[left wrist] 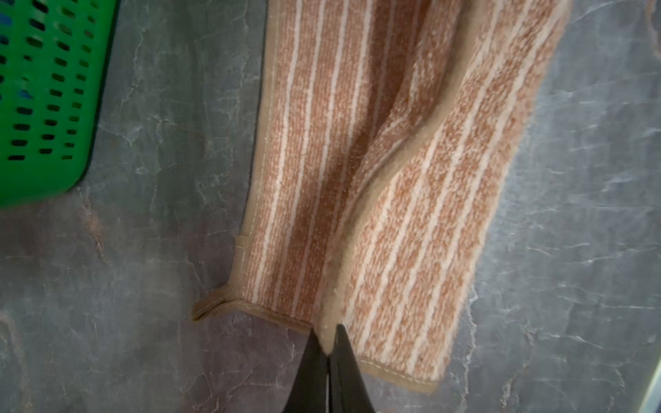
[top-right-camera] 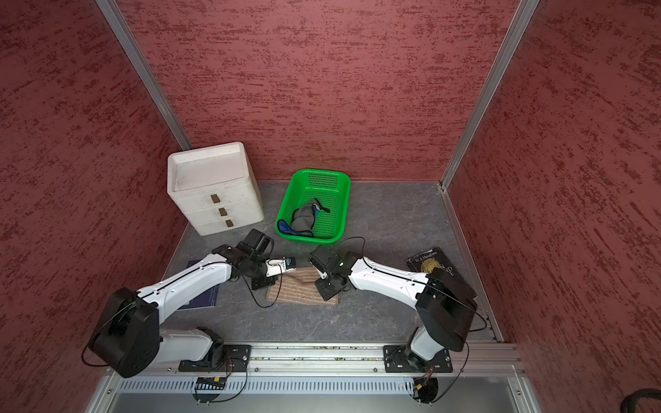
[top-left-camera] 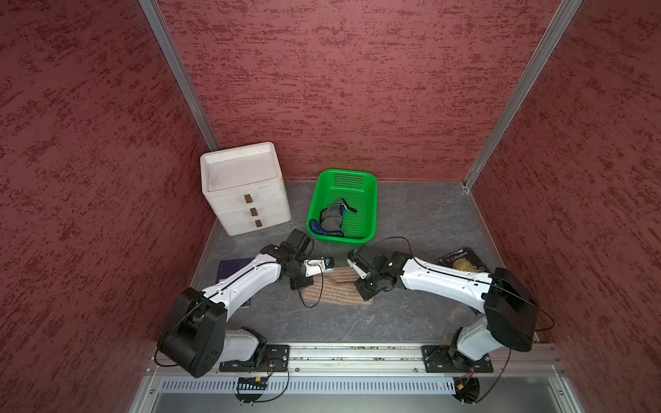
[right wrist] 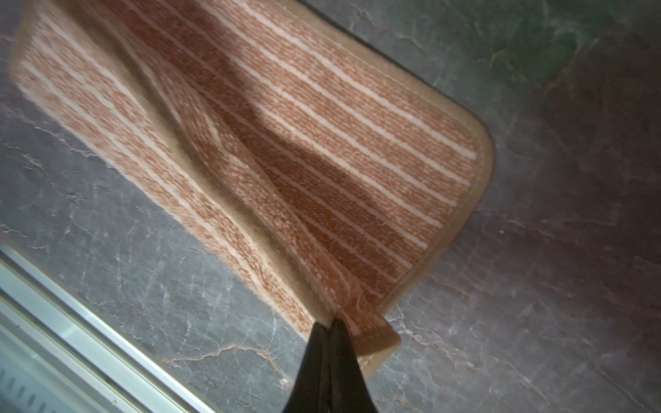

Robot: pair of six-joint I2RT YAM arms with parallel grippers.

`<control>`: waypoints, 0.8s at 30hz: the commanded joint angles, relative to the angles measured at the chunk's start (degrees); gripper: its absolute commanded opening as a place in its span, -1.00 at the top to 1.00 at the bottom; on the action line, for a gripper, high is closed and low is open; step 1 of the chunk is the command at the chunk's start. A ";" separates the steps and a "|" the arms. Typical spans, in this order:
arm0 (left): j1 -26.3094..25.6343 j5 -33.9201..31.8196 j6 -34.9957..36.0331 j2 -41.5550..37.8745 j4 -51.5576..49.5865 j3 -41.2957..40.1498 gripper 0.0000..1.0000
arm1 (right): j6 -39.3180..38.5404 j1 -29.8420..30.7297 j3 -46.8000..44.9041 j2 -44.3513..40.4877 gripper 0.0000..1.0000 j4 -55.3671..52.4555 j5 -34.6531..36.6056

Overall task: Fold the square dishcloth
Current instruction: Fold the cleaning item at the center of the board.

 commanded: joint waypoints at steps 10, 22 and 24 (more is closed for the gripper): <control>1.84 -3.58 0.63 2.64 6.10 -1.56 0.97 | -2.75 -3.61 3.57 3.97 1.00 5.26 -2.31; 3.76 -4.32 0.38 4.08 10.77 -2.67 0.96 | -4.73 -6.17 8.44 11.60 1.00 6.26 0.73; 3.84 -6.35 0.06 5.65 12.68 -2.95 0.96 | -4.48 -6.93 8.48 13.37 1.00 6.89 1.62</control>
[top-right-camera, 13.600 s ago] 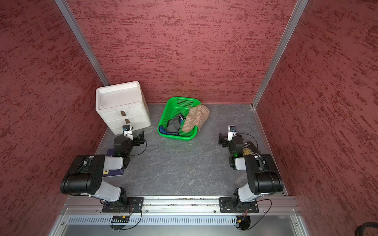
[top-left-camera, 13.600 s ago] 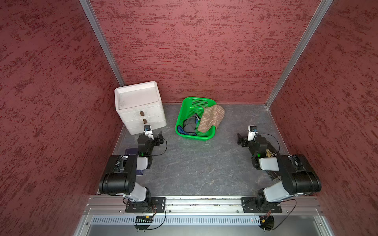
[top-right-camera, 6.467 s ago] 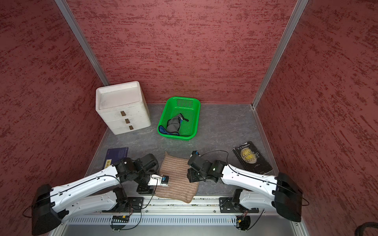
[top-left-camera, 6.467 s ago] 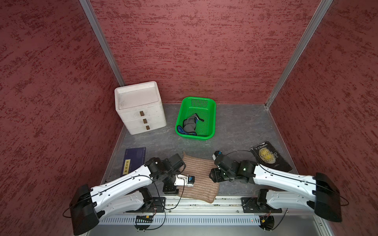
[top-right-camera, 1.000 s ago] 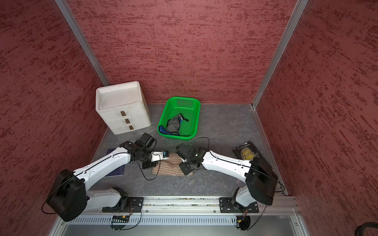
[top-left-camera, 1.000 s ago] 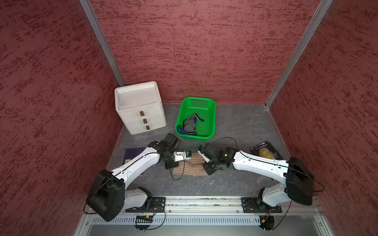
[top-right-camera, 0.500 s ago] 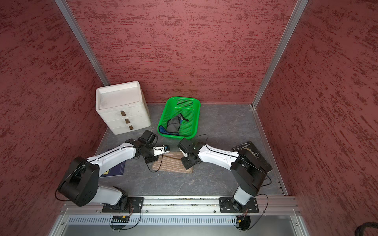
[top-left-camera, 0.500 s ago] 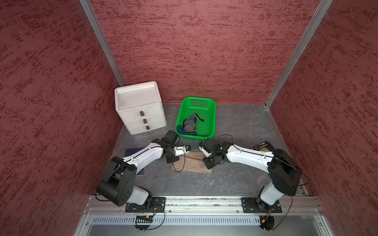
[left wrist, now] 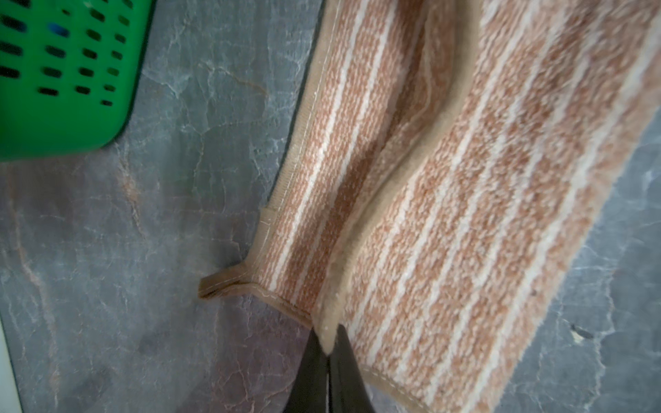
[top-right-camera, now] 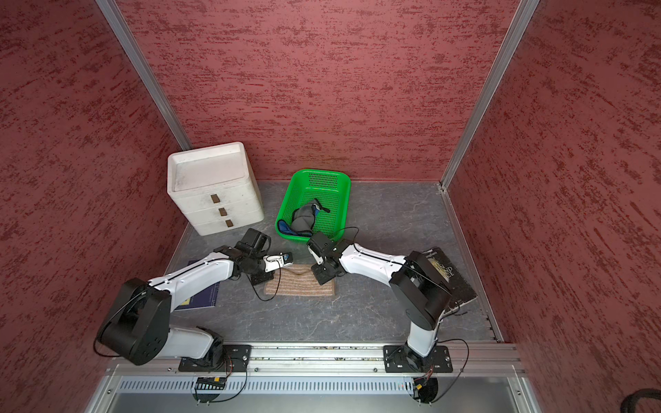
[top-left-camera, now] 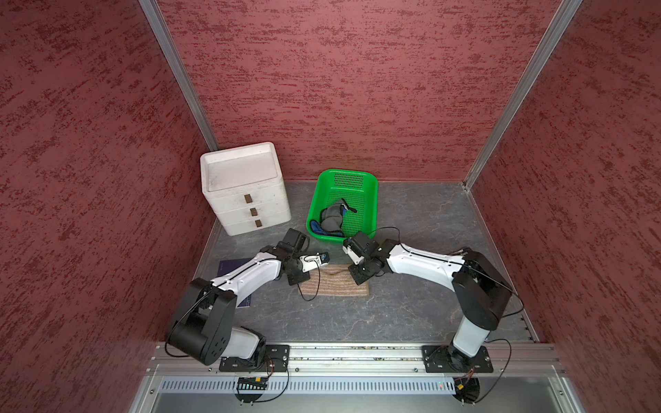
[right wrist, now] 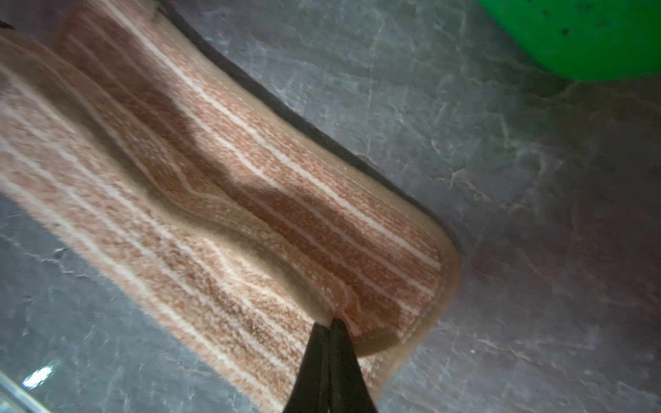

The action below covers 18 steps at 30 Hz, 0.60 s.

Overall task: Fold the square dishcloth
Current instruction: Fold the cleaning item at the center of the board.

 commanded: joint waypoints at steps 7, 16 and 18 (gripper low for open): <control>0.39 -5.11 -0.03 3.34 8.29 -2.35 0.79 | 0.54 -1.98 -1.33 1.00 0.73 5.77 4.37; 0.48 -5.98 -1.30 -3.63 11.36 -3.38 0.11 | 1.81 -2.01 -5.11 -7.14 -0.08 7.98 8.41; 0.08 -5.56 -1.68 -6.06 8.74 -2.80 0.04 | 2.12 -1.95 -5.63 -8.96 -0.13 7.91 9.59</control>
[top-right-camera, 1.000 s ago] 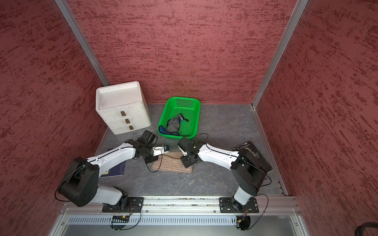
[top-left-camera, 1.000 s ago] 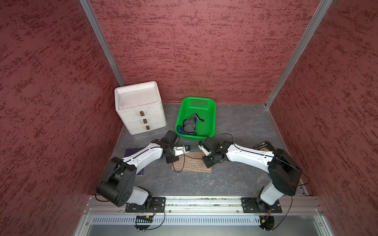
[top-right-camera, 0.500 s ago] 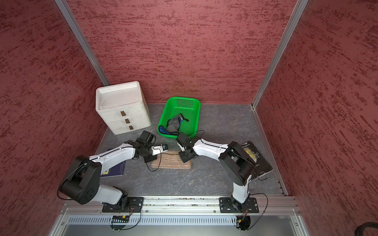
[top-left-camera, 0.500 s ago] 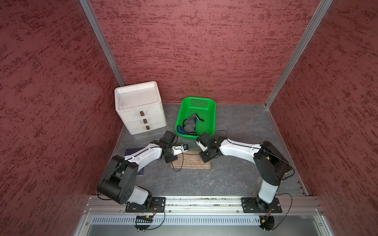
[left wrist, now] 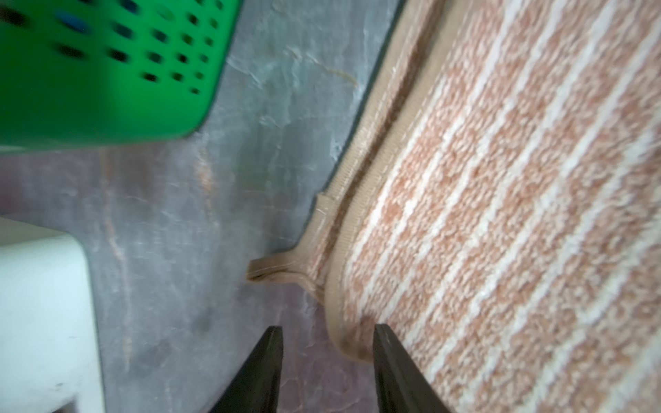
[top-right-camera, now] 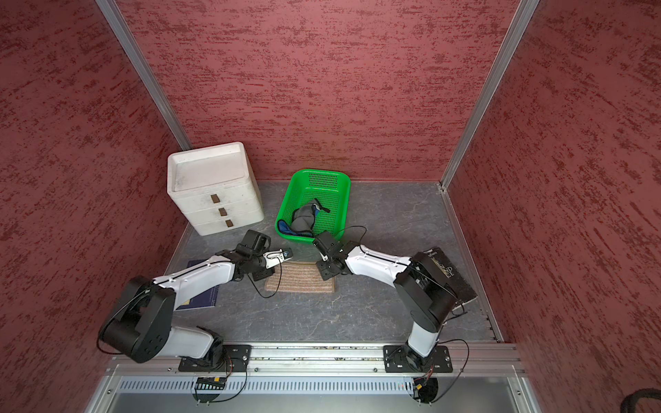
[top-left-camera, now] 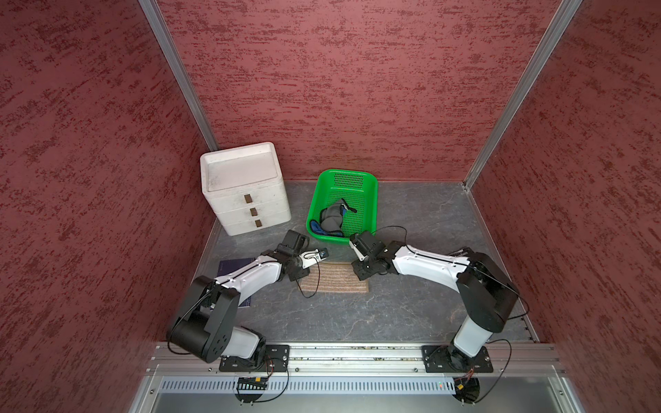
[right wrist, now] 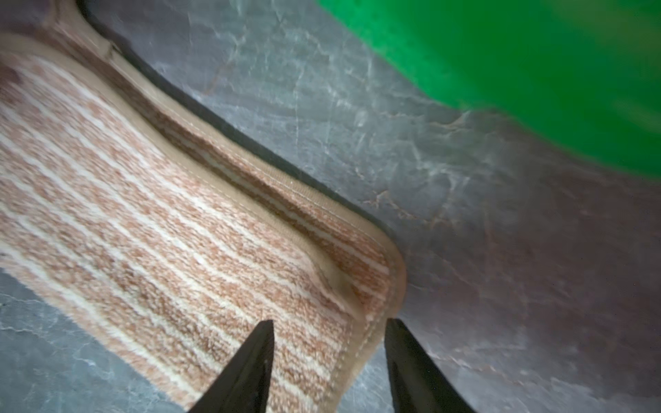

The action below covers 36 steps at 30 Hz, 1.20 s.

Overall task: Fold the square dishcloth
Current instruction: Fold the cleaning item at the center of the board, then adjust the cleaning item at the center of the board.

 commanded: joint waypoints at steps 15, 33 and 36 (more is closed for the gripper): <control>-9.96 -3.33 -2.14 -1.34 -4.18 -4.93 0.08 | 5.37 -1.93 -2.84 4.94 0.79 10.73 -12.48; -10.41 -8.64 1.59 6.46 5.17 -4.62 0.06 | 20.95 9.06 -24.82 -5.24 1.00 15.90 -9.26; -11.87 -8.93 2.60 8.27 9.09 -3.47 0.05 | 25.99 14.95 -27.88 -8.92 1.00 16.48 -8.29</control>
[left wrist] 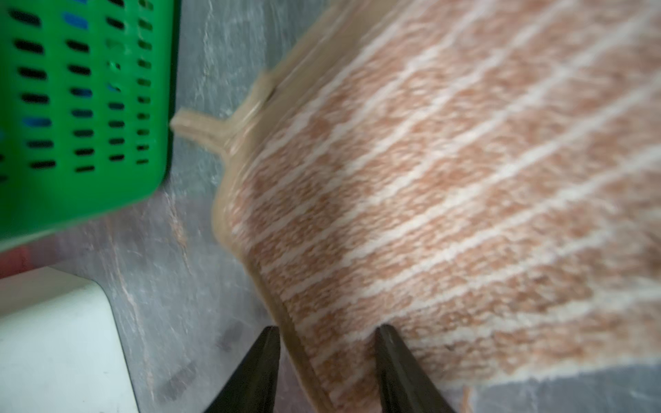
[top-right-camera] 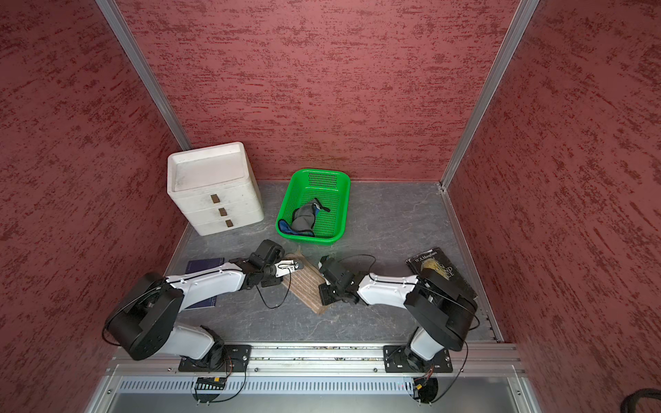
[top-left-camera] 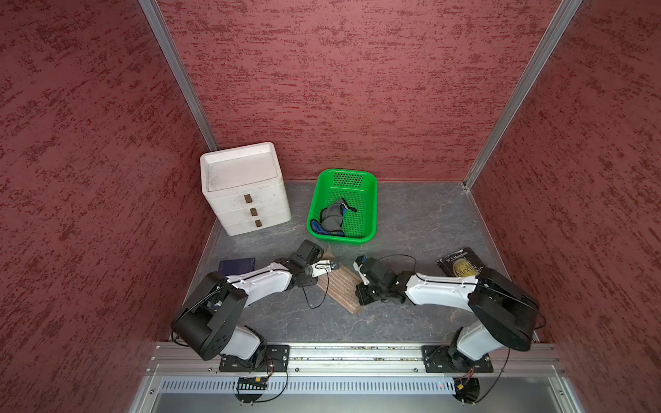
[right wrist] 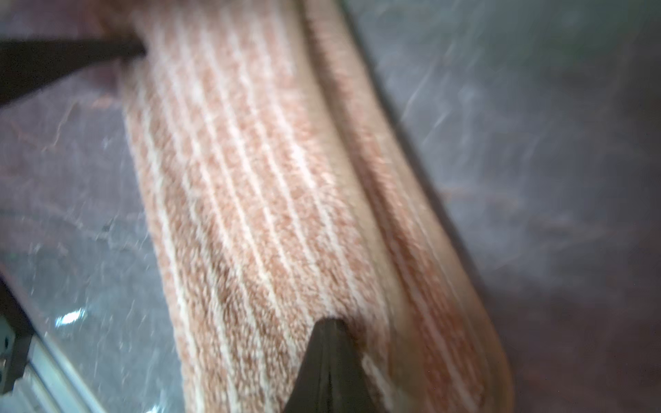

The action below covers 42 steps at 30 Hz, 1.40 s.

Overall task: Fold the square dishcloth
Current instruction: Adjust the cleaning item at the center of the board, then fold the cleaning item at the center of the board.

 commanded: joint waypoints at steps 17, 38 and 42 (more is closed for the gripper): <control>1.55 17.74 0.97 -13.83 -7.74 1.72 0.00 | 2.35 0.72 3.68 -7.82 1.00 -3.42 -8.79; -28.95 17.47 -0.98 -17.61 -19.89 -4.03 -0.09 | 4.08 -10.74 8.31 15.51 1.00 12.91 -15.23; -30.70 17.72 -0.17 -12.65 -18.20 -1.52 -0.09 | 5.40 -10.74 5.12 14.64 1.00 14.36 -13.58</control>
